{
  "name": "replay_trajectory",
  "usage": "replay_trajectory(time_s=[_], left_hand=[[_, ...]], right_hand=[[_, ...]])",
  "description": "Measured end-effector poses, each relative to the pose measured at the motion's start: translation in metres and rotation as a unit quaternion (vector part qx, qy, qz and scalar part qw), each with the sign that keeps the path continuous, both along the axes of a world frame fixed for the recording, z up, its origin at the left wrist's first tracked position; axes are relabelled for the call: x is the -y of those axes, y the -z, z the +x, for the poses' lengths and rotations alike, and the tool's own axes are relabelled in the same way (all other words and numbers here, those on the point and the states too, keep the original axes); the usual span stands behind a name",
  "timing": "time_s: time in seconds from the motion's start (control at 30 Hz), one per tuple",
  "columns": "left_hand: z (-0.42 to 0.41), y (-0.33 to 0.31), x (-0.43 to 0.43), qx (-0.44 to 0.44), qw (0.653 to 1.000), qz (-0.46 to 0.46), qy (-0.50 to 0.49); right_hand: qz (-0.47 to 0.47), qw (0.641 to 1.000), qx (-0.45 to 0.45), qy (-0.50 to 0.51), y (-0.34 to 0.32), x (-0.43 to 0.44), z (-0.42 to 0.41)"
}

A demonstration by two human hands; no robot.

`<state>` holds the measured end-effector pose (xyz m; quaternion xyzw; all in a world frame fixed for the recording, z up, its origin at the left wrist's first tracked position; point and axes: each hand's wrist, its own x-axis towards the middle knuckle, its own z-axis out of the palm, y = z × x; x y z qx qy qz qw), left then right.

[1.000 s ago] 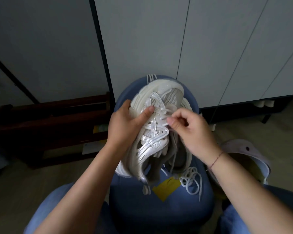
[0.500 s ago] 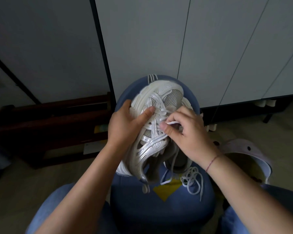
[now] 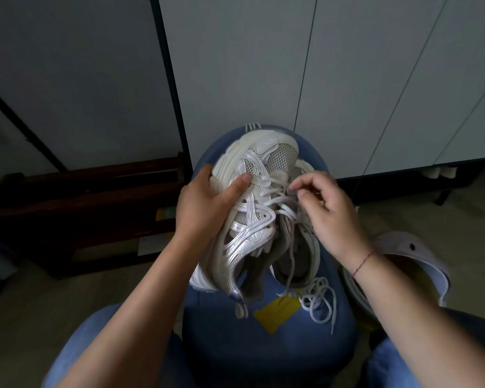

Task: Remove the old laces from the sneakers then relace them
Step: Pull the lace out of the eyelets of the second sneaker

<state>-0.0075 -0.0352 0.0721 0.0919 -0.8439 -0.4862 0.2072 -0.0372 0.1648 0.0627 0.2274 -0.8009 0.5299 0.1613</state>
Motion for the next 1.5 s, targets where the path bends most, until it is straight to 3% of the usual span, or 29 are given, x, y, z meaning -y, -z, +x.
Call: replay_trajectory(time_s=[0.13, 0.23, 0.33, 0.57, 0.67, 0.77, 0.87, 1.0, 1.23, 1.37, 1.5], left_hand=[[0.0, 0.001, -0.002, -0.01, 1.0, -0.019, -0.003], [0.001, 0.002, -0.004, -0.014, 1.0, -0.024, 0.0], [0.0, 0.003, -0.003, -0.008, 1.0, 0.0, 0.004], [-0.001, 0.0, 0.001, -0.009, 1.0, 0.017, -0.004], [-0.001, 0.001, 0.0, -0.003, 1.0, 0.015, 0.0], [0.0, 0.002, -0.001, -0.004, 1.0, 0.014, 0.001], [0.0, 0.002, -0.004, -0.011, 1.0, 0.006, 0.002], [0.001, 0.003, -0.004, -0.012, 1.0, -0.005, 0.003], [0.0, -0.001, 0.001, -0.007, 1.0, 0.018, -0.008], [0.0, -0.001, 0.002, -0.006, 1.0, 0.013, -0.007], [0.0, 0.001, -0.002, -0.008, 1.0, 0.002, -0.003]], right_hand=[[0.103, 0.989, -0.108, 0.018, 0.002, 0.009, 0.007], [0.121, 0.981, -0.148, 0.032, 0.004, 0.011, 0.008], [0.049, 0.99, -0.131, 0.027, 0.0, 0.008, 0.007], [-0.131, 0.976, 0.012, 0.176, 0.001, -0.02, -0.015], [-0.09, 0.99, 0.001, 0.109, 0.002, -0.012, -0.008], [0.022, 0.994, -0.101, 0.034, 0.0, 0.0, 0.002], [0.097, 0.985, -0.142, 0.028, 0.003, 0.01, 0.008], [0.081, 0.985, -0.152, 0.022, 0.007, 0.014, 0.009], [-0.083, 0.988, -0.026, 0.126, -0.003, -0.015, -0.01], [-0.029, 0.996, -0.038, 0.071, -0.001, -0.015, -0.01], [0.063, 0.992, -0.106, -0.008, 0.003, 0.004, 0.003]])
